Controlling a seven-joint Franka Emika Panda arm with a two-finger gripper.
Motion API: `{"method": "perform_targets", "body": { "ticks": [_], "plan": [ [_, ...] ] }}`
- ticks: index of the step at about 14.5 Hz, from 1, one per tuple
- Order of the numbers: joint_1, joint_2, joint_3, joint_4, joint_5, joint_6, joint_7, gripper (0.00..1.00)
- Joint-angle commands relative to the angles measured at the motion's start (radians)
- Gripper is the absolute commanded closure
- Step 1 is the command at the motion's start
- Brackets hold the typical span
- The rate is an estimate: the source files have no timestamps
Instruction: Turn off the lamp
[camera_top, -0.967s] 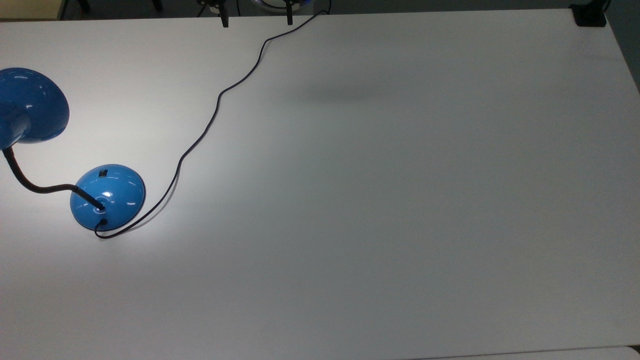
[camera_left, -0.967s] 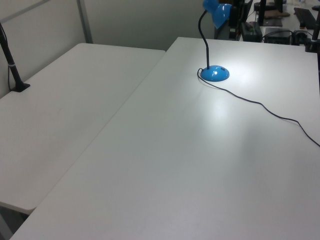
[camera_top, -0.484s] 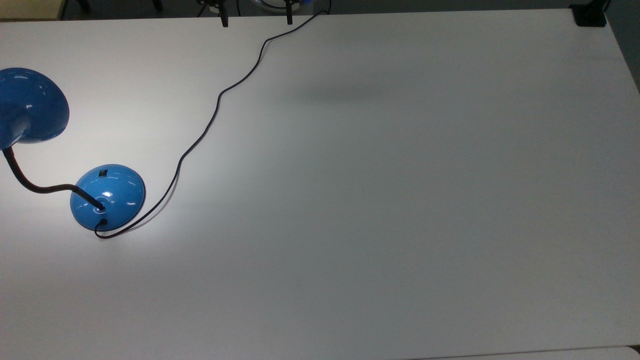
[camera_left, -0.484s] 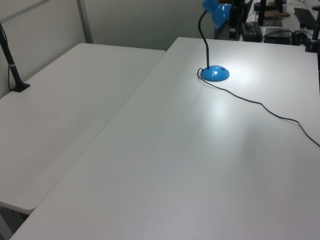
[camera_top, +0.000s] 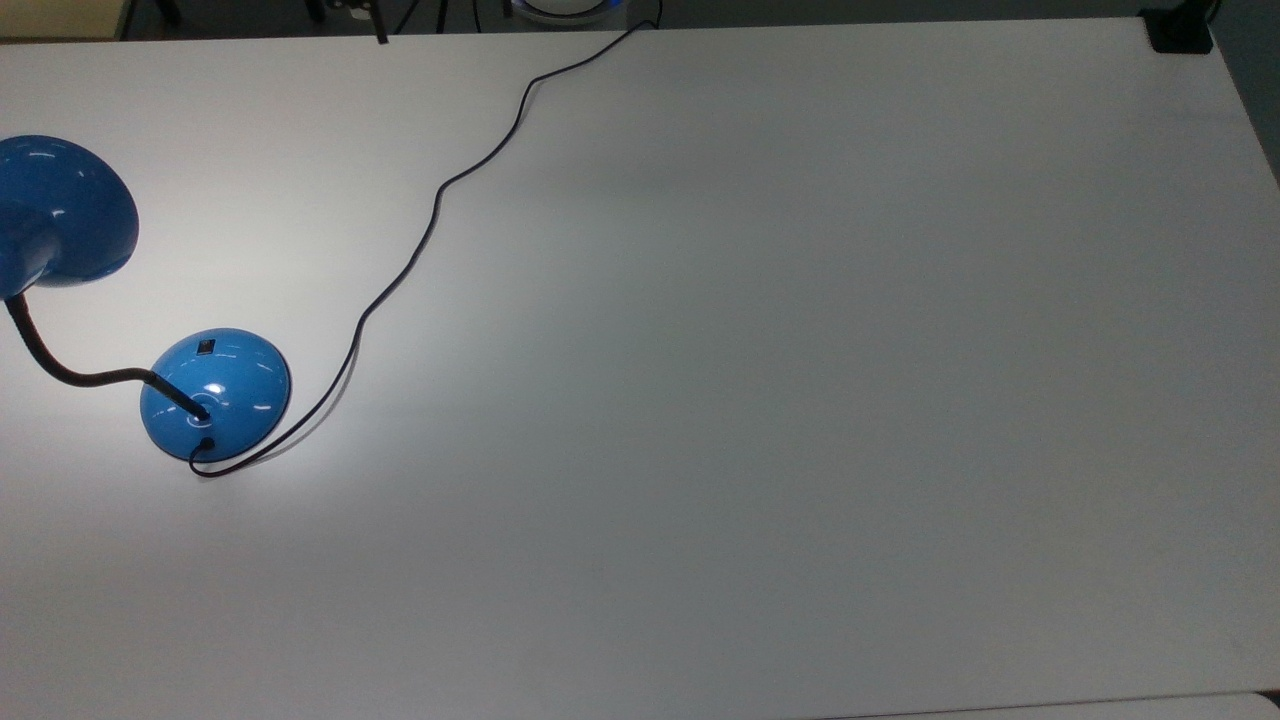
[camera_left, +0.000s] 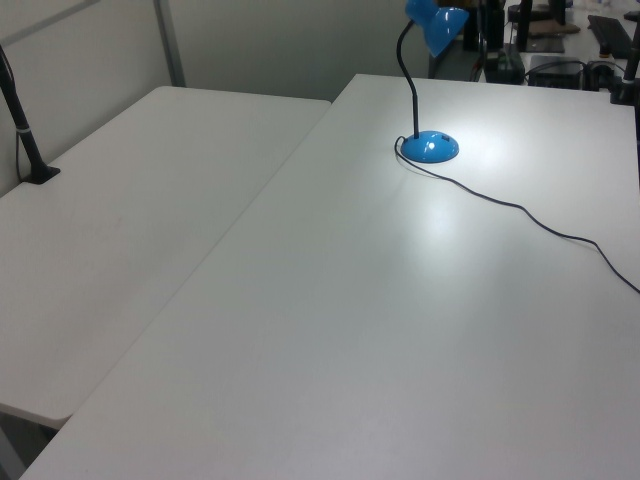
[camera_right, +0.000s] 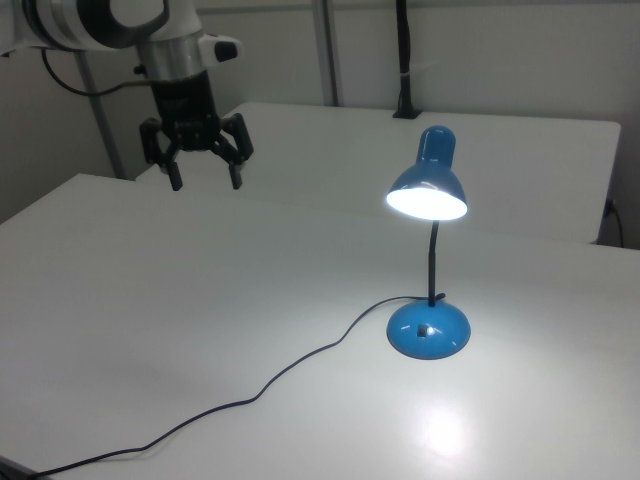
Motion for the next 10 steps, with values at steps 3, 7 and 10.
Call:
{"method": "perform_targets", "body": {
  "ticks": [3,7,10],
  "plan": [
    [-0.100,-0.057,-0.014,-0.083,-0.113,0.029,-0.090,0.15],
    [-0.146,-0.045,-0.082,-0.216,-0.105,0.242,-0.079,1.00],
    [-0.162,-0.034,-0.141,-0.343,-0.105,0.495,-0.098,1.00]
  ]
}}
